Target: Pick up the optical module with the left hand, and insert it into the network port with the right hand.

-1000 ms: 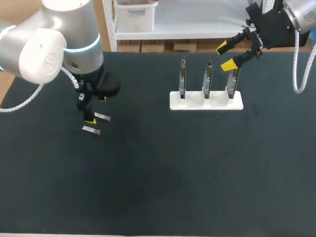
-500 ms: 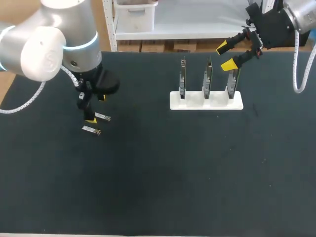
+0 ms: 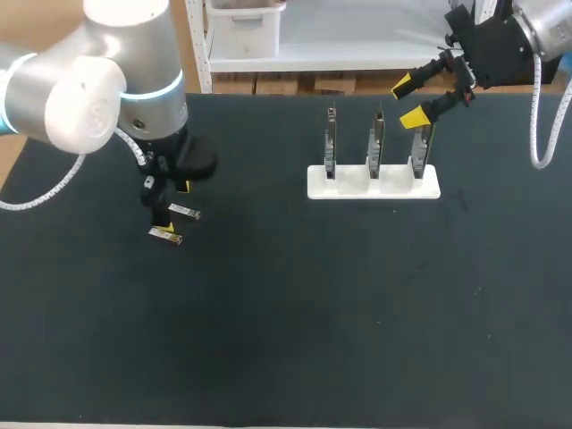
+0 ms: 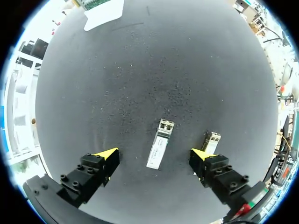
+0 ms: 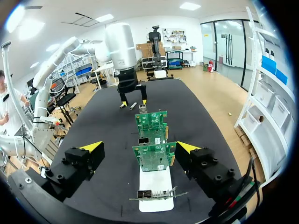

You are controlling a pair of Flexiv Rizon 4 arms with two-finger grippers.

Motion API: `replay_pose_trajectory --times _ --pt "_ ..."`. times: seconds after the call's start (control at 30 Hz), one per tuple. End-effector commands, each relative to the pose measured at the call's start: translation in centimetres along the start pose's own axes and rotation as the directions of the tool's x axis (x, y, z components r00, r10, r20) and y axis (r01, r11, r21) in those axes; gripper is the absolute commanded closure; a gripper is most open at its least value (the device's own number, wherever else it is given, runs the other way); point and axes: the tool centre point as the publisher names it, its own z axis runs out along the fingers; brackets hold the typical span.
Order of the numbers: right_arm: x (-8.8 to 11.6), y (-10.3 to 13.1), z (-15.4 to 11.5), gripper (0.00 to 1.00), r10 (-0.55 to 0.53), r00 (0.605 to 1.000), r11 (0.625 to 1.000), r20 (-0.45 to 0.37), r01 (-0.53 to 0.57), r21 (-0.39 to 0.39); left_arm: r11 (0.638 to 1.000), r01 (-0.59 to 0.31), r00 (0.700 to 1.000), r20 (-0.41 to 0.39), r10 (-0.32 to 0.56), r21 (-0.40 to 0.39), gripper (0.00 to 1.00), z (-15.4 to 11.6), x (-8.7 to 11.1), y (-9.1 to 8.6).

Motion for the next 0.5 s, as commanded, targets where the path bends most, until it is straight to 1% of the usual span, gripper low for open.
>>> replay_pose_trajectory --times 0.03,0.13,0.17,0.2,0.23,0.27,0.3,0.33,0.5 --pt "0.0 0.14 0.01 0.0 -0.001 1.0 1.0 0.0 0.001 0.004 1.0 0.0 1.0 -0.004 0.0 0.005 0.0 0.27 0.05 0.16" --pt "0.0 0.14 0.01 0.0 -0.001 1.0 1.0 0.0 0.001 0.004 1.0 0.0 1.0 0.002 0.0 0.012 0.01 0.29 0.06 0.16" --pt "0.0 0.14 0.01 0.0 -0.001 1.0 1.0 0.0 0.001 0.004 1.0 -0.001 1.0 0.002 0.001 0.013 0.31 0.3 0.07 0.15" --pt "0.0 0.14 0.01 0.0 -0.001 1.0 1.0 0.0 0.001 0.004 1.0 -0.001 1.0 0.002 0.001 0.013 0.49 0.3 0.07 0.14" --pt "0.0 0.14 0.01 0.0 -0.001 1.0 1.0 0.0 0.001 0.004 1.0 -0.003 1.0 0.004 0.003 0.019 0.47 0.32 0.08 0.15" --pt "0.0 0.14 0.01 0.0 -0.001 1.0 1.0 0.0 0.001 0.004 1.0 -0.003 1.0 0.005 0.002 0.017 0.68 0.32 0.08 0.14" --pt "0.0 0.14 0.01 0.0 -0.001 1.0 1.0 0.0 0.001 0.004 1.0 -0.003 1.0 0.006 0.003 0.017 0.77 0.32 0.08 0.14" --pt "0.0 0.14 0.01 0.0 -0.001 1.0 1.0 0.0 0.001 0.004 1.0 -0.008 1.0 0.013 0.008 0.018 1.0 0.31 0.08 0.13" --pt "0.0 0.14 0.01 0.0 -0.001 1.0 1.0 0.0 0.001 0.004 1.0 -0.008 1.0 0.016 0.007 0.019 1.0 0.27 0.02 0.05"
